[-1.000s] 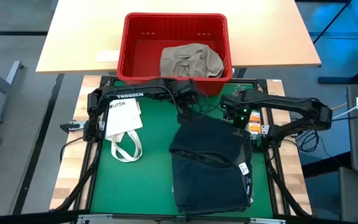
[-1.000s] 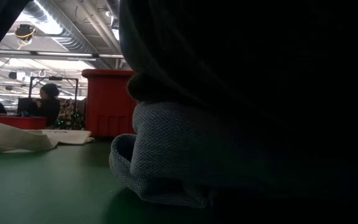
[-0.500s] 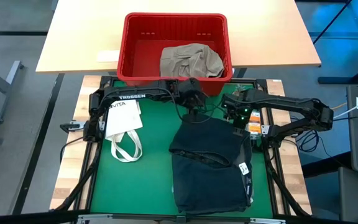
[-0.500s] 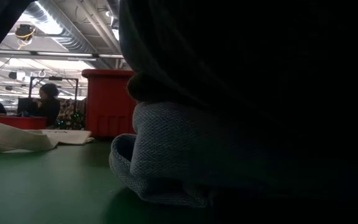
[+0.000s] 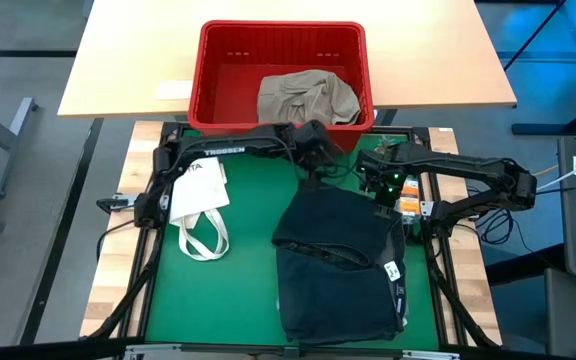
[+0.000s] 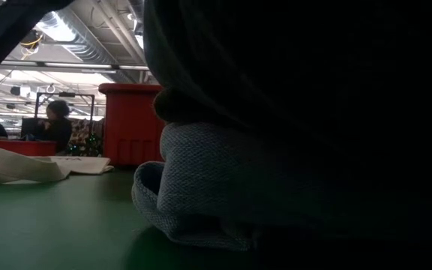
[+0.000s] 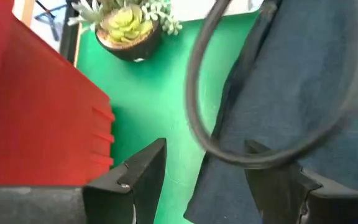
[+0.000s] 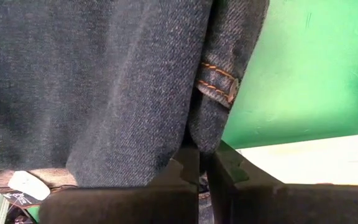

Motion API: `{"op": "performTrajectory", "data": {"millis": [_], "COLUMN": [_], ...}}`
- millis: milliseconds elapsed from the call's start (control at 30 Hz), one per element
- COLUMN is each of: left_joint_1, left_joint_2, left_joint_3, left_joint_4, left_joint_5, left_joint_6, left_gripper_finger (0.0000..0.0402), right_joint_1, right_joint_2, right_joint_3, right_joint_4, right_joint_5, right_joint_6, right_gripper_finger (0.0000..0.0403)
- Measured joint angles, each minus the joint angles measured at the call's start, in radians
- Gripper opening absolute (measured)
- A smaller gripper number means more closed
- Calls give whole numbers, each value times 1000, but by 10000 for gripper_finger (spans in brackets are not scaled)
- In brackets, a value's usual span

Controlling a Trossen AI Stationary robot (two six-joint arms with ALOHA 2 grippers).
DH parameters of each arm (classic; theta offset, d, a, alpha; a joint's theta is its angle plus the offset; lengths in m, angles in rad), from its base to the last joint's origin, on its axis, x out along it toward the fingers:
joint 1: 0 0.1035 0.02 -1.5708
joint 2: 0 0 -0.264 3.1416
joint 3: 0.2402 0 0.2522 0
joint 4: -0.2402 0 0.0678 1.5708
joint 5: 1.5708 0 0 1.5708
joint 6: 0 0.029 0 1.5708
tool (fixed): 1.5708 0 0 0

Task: Fold Laundry from Bin
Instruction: Fold the dark blue jeans

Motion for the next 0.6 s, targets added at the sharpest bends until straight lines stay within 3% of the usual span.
{"op": "performTrajectory", "data": {"millis": [300,600], "left_joint_1": [88,112], "left_joint_2": [94,189], "left_joint_3": [0,0], "left_joint_4": [32,131], "left_joint_5": [223,357], "left_joint_6": [24,46], "left_gripper_finger": [206,206], "right_joint_1": [0,0], "right_joint_2": [0,0], "right_joint_3": [0,0], "right_joint_4": [0,2], "right_joint_5": [0,0], "right_joint_6": [-7,-7], "right_gripper_finger": [6,6]}}
